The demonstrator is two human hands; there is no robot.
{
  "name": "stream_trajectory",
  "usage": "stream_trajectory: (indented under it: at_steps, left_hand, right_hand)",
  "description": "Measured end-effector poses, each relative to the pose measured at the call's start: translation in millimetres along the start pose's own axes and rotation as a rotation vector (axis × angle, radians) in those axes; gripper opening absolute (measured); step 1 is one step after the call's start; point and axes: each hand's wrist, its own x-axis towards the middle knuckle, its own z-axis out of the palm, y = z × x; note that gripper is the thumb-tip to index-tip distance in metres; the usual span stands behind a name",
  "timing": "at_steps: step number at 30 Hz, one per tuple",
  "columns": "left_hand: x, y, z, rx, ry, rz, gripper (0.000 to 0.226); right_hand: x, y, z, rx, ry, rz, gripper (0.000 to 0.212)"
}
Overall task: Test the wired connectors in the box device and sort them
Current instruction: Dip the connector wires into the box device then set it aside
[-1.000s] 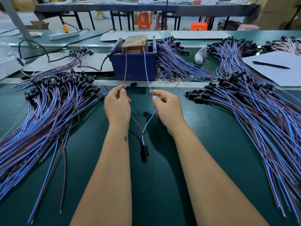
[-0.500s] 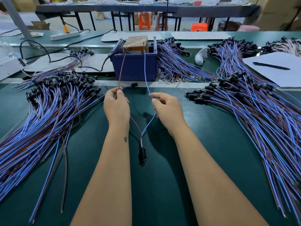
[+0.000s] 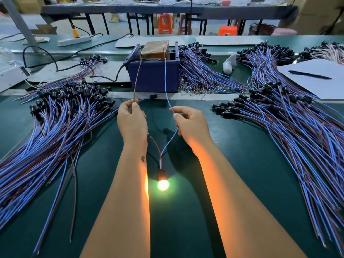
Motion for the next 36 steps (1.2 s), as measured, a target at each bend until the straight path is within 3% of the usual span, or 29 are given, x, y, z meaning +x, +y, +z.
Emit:
stream_trajectory:
  at_steps: [12, 19, 23, 30, 36]
  left_hand:
    - [-0.5, 1.0, -0.1, 0.0, -0.025, -0.002, 0.016]
    - [-16.5, 3.1, 14.4, 0.052, -0.343, 0.046, 0.022]
    - [-21.9, 1.6, 18.2, 0.037, -0.404, 0.038, 0.02]
    - [-25.0, 5.6, 18.2, 0.014, -0.432, -0.014, 0.013]
    - [-26.4, 8.7, 17.7, -0.04, -0.405, -0.073, 0.009]
  right_hand:
    - [-2.7, -3.2, -0.2, 0.063, 0.003, -0.012, 0.024]
    - [-5.1, -6.1, -0.6, 0.109, 0.033, -0.067, 0.018]
    - [-4.6, -6.5, -3.1, 0.151, 0.054, -0.036, 0.007]
    - [-8.6, -12.8, -9.8, 0.236, -0.077, -0.001, 0.007]
    - [-12.7, -14.7, -7.9, 0.067, -0.169, -0.03, 0.013]
